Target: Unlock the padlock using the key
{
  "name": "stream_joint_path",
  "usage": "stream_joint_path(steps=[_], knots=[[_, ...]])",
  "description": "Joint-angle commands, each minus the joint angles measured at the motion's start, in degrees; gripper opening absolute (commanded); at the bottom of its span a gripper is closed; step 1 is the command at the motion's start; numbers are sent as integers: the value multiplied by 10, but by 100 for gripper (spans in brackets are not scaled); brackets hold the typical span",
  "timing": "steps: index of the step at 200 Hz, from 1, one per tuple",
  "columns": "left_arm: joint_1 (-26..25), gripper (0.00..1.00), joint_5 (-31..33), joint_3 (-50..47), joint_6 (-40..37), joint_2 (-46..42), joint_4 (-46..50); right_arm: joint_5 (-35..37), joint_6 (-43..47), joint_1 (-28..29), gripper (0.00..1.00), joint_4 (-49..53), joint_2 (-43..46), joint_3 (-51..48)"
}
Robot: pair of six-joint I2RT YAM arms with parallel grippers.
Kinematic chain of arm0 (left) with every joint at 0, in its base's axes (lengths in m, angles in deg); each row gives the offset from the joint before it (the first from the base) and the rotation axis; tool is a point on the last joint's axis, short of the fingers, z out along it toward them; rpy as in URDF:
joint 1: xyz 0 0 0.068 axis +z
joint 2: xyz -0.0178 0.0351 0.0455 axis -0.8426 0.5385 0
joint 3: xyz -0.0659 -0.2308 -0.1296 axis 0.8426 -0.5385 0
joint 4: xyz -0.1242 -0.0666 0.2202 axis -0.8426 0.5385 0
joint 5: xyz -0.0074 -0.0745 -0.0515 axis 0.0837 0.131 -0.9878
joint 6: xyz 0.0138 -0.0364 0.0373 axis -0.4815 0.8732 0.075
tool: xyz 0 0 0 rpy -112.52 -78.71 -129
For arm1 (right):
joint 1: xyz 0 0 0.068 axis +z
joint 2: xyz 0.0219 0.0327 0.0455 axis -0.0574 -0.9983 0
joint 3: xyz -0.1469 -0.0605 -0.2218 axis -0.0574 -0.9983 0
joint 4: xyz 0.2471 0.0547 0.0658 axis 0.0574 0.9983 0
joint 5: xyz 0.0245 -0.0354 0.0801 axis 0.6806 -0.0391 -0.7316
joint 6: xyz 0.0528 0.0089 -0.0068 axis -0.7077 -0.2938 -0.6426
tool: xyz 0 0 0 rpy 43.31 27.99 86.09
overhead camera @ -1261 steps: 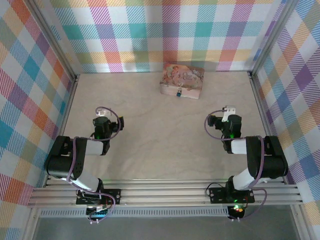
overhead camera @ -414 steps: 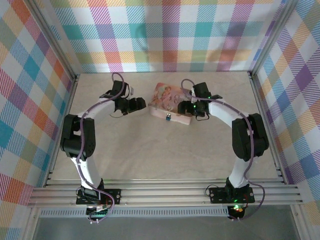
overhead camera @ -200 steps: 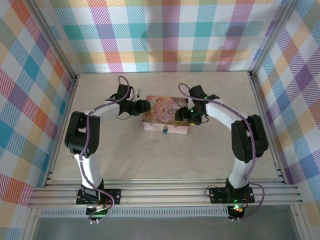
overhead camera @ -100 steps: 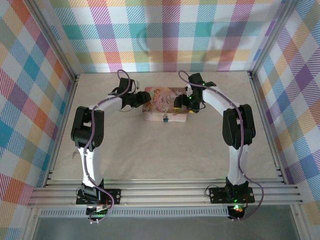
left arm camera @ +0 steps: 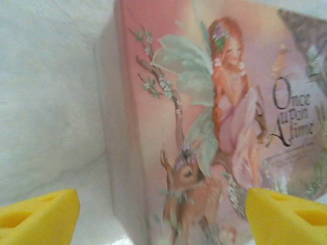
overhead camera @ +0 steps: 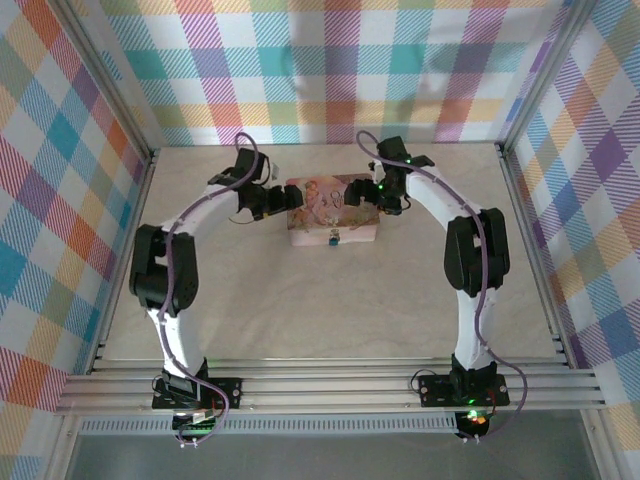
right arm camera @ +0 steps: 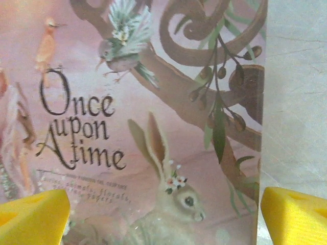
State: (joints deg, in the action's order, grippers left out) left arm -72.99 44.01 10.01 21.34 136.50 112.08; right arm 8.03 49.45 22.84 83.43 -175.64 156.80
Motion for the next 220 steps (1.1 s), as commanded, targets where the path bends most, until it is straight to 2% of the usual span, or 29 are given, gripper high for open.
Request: stream_joint_path(steps=[1, 22, 38, 59, 79, 106, 151, 177, 220], knots=[[19, 85, 77, -21, -25, -94, 71, -22, 4, -1, 96, 7, 65, -5], [38, 85, 161, -96, -21, -186, 98, -27, -9, 0, 96, -18, 115, -62], [66, 85, 221, -180, 10, -264, 104, -28, -20, 3, 95, -35, 156, -110], [125, 83, 236, -286, 43, -366, 111, -21, -27, 18, 95, -51, 203, -169], [189, 82, 235, -358, 65, -417, 128, -4, -38, 39, 95, -59, 234, -216], [242, 80, 197, -407, 114, -403, 120, 2, -63, 74, 93, -81, 259, -273], [289, 72, 282, -427, 202, -333, 126, 1, -64, 124, 92, -63, 266, -310], [318, 65, 292, -454, 232, -346, 102, -3, -57, 131, 92, -44, 260, -307], [381, 61, 319, -460, 240, -383, 112, -5, -48, 143, 90, -25, 235, -265]])
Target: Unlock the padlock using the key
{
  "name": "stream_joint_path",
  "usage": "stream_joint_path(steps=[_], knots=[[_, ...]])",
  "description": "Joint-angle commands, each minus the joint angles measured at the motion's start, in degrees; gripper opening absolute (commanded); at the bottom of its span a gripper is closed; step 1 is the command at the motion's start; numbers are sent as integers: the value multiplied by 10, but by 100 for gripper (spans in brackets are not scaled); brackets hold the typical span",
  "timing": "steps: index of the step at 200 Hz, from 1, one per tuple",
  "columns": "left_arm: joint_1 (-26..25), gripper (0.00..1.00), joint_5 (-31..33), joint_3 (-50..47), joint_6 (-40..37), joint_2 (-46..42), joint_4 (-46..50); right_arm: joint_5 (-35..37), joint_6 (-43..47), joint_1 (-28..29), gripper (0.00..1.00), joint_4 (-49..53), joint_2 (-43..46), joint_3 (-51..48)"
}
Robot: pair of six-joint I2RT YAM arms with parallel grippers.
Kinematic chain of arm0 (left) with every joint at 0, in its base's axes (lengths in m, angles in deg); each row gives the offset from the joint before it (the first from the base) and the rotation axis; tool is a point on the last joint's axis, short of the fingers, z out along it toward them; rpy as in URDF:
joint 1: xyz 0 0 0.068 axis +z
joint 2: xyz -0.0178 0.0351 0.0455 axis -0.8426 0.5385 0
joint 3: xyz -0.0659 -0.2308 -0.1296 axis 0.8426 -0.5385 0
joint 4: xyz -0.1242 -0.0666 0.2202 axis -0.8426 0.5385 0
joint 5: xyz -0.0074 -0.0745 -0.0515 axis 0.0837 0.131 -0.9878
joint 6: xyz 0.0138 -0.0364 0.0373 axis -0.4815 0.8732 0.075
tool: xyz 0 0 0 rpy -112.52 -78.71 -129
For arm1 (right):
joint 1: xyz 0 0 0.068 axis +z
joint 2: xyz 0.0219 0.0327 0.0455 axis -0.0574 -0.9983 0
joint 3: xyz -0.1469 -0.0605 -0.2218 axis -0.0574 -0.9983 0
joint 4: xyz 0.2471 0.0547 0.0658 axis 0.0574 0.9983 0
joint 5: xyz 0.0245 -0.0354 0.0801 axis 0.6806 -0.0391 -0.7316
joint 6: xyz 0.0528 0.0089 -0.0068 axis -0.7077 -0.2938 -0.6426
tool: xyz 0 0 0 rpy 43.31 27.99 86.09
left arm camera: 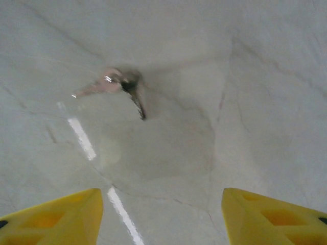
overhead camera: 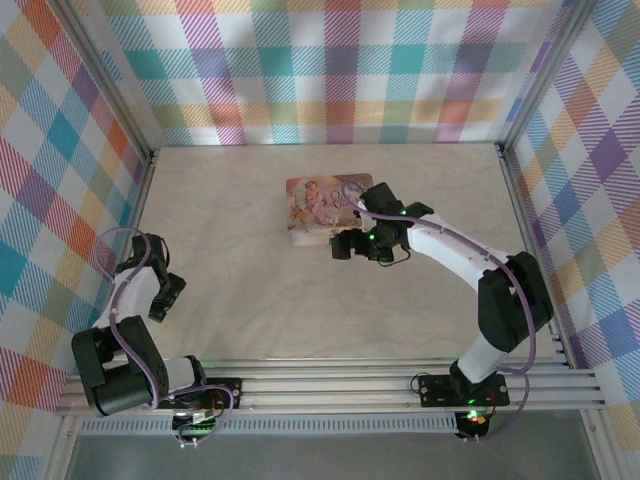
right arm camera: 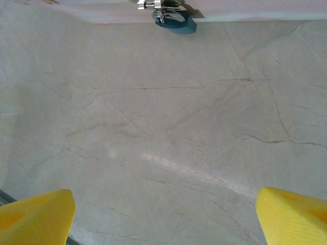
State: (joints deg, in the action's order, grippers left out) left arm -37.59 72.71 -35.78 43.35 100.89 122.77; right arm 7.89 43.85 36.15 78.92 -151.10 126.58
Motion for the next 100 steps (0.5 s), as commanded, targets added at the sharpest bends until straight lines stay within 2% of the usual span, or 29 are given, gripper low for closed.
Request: stream_joint_path(steps=[1, 52, 100], knots=[[30, 61, 32, -2, 20, -27, 6, -3, 8, 10, 90, 20, -12, 38], [89, 57, 28, 12, -14, -12, -10, 0, -1, 41, 90, 21, -41, 69], [95, 57, 1, 15, -22, 44, -48, 9, -8, 61, 90, 25, -51, 76]])
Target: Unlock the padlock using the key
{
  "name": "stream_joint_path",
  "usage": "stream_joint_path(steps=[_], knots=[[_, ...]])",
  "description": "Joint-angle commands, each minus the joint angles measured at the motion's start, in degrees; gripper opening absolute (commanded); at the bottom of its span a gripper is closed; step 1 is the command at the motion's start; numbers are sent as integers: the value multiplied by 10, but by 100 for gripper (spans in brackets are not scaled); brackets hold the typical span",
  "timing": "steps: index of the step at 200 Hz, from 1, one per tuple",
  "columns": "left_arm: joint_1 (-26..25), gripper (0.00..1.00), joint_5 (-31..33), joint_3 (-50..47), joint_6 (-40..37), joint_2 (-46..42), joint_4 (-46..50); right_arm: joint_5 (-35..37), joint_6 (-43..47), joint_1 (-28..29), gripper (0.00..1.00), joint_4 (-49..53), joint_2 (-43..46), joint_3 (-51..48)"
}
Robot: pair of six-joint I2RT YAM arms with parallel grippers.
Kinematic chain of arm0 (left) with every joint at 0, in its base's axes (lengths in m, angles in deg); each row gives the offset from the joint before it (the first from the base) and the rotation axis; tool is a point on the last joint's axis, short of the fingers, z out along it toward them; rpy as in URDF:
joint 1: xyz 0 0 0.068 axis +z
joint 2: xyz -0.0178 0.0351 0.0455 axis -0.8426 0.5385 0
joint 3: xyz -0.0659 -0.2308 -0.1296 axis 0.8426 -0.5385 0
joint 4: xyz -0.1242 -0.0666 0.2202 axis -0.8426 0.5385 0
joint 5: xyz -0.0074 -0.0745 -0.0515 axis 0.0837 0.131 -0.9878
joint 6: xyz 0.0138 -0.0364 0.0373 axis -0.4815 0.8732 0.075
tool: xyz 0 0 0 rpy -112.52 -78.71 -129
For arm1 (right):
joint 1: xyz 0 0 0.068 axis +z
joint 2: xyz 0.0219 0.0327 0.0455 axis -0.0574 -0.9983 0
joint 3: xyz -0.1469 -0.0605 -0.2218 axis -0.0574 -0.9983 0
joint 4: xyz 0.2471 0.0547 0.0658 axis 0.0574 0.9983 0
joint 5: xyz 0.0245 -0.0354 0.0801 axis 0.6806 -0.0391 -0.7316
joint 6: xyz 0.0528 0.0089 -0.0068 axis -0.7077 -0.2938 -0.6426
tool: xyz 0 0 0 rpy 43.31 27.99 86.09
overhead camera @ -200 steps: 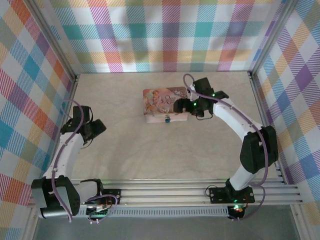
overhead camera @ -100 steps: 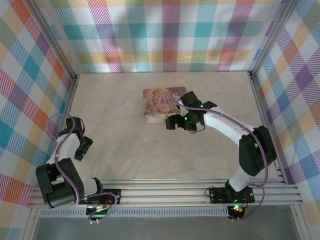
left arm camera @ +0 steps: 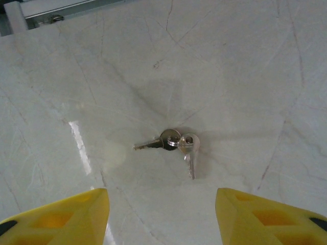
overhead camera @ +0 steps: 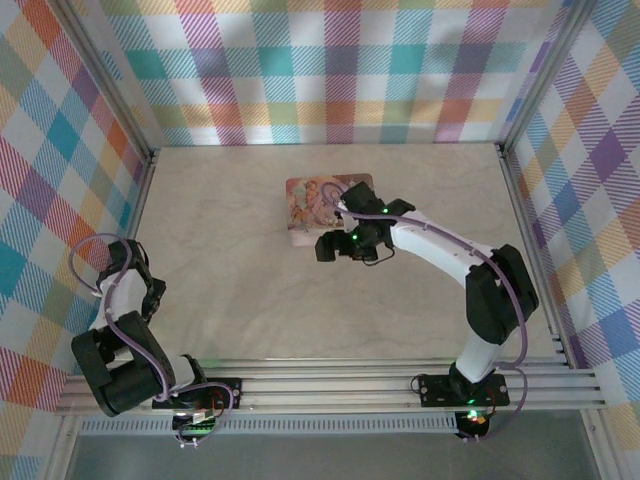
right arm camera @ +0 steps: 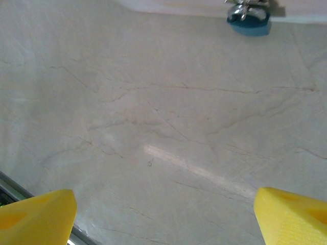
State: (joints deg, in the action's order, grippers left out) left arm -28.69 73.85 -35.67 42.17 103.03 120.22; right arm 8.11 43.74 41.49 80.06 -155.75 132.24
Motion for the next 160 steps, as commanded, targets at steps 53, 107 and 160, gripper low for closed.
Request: stream_joint_path(steps=[53, 107, 160], knots=[[6, 57, 16, 16, -16, 62, -50, 13, -9, 12, 89, 18, -10, 24], [7, 58, 25, 30, -30, 100, -63, 11, -9, 16, 89, 24, -27, 39], [7, 51, 26, 22, -37, 127, -84, 9, -10, 18, 89, 23, -35, 39]])
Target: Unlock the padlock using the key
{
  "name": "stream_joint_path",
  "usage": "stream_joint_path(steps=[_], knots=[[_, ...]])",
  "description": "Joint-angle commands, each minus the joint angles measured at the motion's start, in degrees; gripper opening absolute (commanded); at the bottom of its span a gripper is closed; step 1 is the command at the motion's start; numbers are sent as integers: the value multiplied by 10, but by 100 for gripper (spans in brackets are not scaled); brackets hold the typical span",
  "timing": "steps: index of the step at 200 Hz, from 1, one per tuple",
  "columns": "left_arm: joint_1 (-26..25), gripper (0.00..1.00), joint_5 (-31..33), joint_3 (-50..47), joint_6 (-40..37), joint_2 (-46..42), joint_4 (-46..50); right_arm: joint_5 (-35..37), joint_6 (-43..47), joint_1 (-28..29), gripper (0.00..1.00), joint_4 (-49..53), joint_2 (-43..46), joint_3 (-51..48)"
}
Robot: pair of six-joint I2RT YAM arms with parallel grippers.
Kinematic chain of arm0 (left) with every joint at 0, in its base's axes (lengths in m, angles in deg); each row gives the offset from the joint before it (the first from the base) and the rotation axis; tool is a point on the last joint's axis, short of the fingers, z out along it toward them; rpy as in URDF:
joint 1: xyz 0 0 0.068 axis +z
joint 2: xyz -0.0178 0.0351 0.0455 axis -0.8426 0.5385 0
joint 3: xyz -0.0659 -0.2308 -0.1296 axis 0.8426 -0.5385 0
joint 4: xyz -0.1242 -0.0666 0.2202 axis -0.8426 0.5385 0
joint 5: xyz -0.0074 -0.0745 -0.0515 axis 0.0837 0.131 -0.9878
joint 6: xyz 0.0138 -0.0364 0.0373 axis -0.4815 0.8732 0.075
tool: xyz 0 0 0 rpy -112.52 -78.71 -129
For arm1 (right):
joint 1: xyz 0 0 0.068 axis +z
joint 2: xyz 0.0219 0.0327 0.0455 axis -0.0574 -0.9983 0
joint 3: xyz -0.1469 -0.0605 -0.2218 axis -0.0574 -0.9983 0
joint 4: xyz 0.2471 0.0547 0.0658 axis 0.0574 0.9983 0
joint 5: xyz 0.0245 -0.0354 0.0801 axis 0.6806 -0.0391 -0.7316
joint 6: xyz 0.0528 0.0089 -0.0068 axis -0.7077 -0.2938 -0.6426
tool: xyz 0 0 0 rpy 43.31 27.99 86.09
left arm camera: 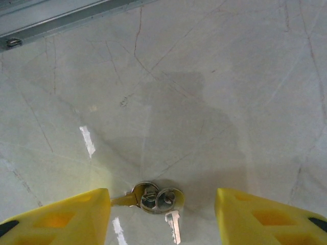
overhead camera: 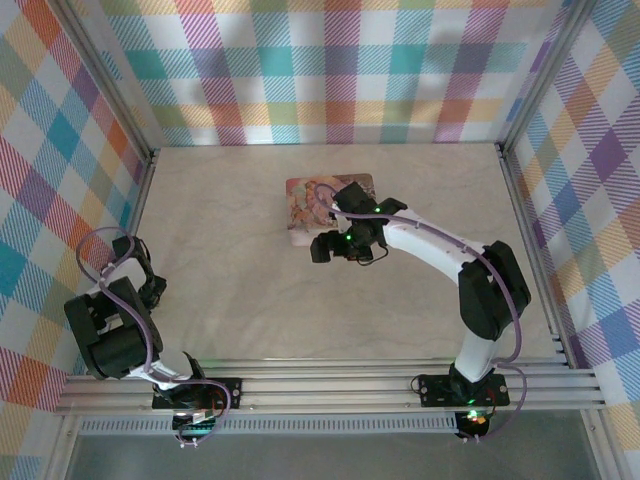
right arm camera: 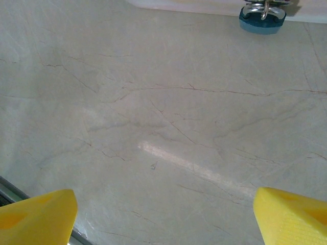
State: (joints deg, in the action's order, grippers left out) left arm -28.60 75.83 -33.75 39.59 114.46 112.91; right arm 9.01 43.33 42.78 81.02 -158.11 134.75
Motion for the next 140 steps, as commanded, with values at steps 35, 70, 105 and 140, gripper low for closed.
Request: stream_joint_path(steps=[35, 70, 105, 140], knots=[[6, 44, -12, -6, -15, 5, -16, 4, -6, 6, 89, 13, -7, 10], [6, 29, -31, -6, -22, 0, -13, 6, -5, 6, 89, 11, -2, 0], [2, 20, -72, -18, -28, -8, -22, 17, -5, 6, 89, 5, 11, -21], [-27, 17, -130, -32, -27, -25, -31, 35, -7, 5, 90, -2, 30, -40]])
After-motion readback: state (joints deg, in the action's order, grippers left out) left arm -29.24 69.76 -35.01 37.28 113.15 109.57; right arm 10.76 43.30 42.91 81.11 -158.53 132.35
